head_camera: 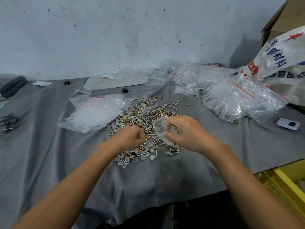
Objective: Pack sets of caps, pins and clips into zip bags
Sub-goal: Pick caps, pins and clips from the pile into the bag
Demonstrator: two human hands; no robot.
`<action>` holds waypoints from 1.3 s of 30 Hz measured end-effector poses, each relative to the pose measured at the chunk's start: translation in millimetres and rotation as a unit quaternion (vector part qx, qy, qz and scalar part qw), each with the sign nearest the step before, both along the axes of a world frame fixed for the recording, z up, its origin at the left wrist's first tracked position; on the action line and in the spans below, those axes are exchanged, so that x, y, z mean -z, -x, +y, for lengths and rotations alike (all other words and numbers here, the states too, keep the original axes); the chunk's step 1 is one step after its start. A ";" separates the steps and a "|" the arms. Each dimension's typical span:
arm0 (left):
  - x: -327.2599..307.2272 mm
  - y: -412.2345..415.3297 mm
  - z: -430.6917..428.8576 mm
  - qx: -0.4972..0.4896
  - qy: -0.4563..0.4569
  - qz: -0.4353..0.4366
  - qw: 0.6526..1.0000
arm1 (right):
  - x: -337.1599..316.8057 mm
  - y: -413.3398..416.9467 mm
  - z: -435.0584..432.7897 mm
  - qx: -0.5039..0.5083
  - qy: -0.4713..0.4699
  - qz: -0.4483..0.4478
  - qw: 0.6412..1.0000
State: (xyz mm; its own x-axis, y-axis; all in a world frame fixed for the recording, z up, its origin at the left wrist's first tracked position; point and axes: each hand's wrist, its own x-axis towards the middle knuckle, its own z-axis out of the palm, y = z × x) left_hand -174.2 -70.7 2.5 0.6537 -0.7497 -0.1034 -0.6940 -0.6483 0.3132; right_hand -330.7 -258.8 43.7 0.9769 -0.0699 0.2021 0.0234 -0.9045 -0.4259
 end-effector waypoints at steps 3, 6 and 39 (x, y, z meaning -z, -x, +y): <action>14.3 -1.7 0.8 -0.001 -0.047 -0.033 0.998 | 0.6 -0.1 -0.6 0.001 0.003 0.003 1.000; 18.8 -4.2 -0.5 0.005 -0.065 -0.092 0.994 | 0.9 0.2 -1.4 0.002 0.003 0.003 1.000; -41.2 28.8 -7.0 -0.036 0.274 -0.039 0.960 | 2.3 -2.6 1.2 0.000 0.012 0.002 1.000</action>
